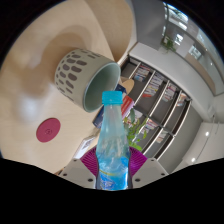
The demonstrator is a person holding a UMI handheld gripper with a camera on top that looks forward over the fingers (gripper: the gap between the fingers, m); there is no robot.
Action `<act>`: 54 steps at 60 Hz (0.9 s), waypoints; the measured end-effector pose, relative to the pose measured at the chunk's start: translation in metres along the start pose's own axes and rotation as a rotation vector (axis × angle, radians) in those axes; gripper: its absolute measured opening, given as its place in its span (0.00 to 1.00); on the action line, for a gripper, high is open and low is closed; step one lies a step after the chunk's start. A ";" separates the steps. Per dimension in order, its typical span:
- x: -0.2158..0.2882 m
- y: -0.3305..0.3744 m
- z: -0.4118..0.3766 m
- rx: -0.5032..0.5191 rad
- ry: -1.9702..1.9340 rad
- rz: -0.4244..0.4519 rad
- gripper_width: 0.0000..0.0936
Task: Pour water
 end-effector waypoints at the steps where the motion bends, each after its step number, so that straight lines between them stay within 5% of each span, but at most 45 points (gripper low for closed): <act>1: 0.003 0.000 0.004 -0.006 0.029 0.008 0.38; 21: 0.010 0.000 0.009 -0.024 0.102 -0.009 0.39; 36: 0.001 0.019 0.063 -0.030 -0.761 -0.051 0.38; 54: -0.053 0.037 0.072 -0.060 -1.736 -0.222 0.40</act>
Point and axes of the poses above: the point between the fingertips, and its own axes, seen from behind it with the camera up: z to the right, x up, y backward, against the way the camera looks, the point moved 9 cm from there along y, backward, against the way the camera looks, and after that the axes turned 11 degrees about -x, right-handed, at the moved point
